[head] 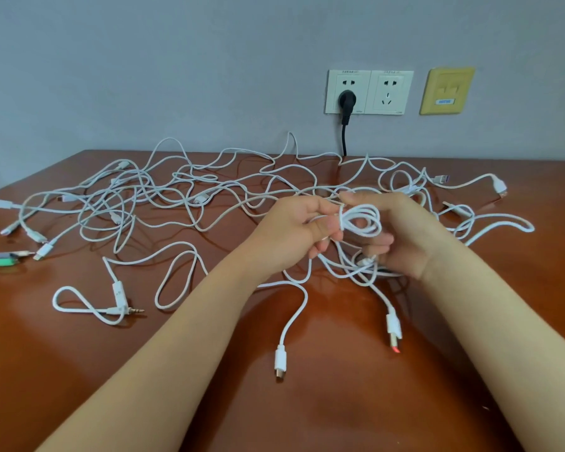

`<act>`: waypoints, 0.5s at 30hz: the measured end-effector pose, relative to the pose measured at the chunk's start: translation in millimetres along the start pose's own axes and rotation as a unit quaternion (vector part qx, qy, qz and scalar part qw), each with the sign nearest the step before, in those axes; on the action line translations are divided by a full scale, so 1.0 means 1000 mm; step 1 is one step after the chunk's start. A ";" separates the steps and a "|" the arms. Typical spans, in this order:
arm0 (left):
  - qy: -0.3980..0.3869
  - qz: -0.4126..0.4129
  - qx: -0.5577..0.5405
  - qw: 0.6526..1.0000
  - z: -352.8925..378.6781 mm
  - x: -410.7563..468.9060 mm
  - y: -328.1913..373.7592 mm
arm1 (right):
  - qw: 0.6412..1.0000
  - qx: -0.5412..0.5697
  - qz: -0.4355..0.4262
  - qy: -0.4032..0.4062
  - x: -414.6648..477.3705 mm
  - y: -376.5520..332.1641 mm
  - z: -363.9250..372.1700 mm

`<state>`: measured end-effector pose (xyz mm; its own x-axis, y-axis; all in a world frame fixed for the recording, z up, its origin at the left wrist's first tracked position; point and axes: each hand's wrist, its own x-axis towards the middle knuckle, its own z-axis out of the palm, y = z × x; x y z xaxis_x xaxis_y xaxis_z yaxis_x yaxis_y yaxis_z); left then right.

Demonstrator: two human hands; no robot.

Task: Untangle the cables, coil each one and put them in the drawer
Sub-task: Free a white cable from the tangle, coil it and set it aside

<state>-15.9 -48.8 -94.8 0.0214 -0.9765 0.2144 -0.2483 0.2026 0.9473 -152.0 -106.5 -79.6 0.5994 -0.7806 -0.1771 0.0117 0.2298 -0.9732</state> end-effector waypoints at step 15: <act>0.194 -0.001 -0.107 0.975 -0.006 0.008 -0.006 | 0.734 -0.541 -0.329 0.243 0.000 0.022 0.028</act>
<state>-8.4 -57.7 -96.8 0.3961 -0.8843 0.2474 -0.0417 0.2519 0.9669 -129.3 -85.3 -97.0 0.3888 -0.6917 0.6086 -0.6308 -0.6813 -0.3713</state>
